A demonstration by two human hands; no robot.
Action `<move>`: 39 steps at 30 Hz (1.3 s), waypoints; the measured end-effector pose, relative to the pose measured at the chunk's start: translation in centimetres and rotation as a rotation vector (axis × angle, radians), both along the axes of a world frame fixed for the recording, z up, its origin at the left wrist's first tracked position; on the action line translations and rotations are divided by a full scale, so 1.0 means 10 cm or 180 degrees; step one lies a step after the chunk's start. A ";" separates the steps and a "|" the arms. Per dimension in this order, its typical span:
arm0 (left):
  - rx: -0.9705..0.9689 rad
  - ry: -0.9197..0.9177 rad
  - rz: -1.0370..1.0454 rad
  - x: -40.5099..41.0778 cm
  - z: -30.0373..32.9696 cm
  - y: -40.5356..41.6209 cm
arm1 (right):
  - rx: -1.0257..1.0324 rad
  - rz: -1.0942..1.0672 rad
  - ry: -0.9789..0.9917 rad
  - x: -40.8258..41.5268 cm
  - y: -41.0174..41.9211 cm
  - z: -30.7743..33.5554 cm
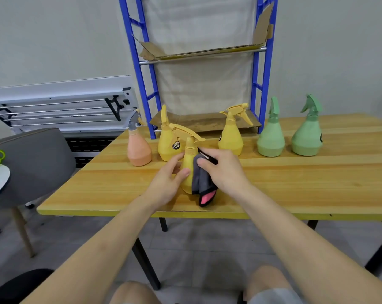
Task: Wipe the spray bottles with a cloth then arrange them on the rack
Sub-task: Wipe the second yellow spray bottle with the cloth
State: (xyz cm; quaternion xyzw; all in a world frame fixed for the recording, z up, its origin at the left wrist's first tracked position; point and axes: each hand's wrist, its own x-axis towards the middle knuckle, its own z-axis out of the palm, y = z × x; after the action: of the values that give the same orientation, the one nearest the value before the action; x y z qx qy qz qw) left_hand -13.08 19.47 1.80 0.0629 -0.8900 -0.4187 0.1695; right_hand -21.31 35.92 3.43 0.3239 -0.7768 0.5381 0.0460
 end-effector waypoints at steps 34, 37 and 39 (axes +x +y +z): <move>0.1882 0.0286 0.0773 -0.24 0.27 0.12 | 0.0747 -0.0524 -0.0157 0.28 0.48 -0.38; 0.1937 0.0341 0.0731 -0.24 0.24 0.11 | 0.0324 -0.0696 -0.0210 0.34 0.49 -0.40; 0.2023 0.0389 0.0713 -0.25 0.24 0.12 | 0.0022 -0.0848 -0.0067 0.36 0.46 -0.42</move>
State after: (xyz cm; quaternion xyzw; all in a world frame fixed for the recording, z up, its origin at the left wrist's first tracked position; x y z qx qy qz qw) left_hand -15.63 20.69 4.22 0.1846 -0.6908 -0.6568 0.2394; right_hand -17.72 40.56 -0.78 0.2124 -0.8152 0.5280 0.1078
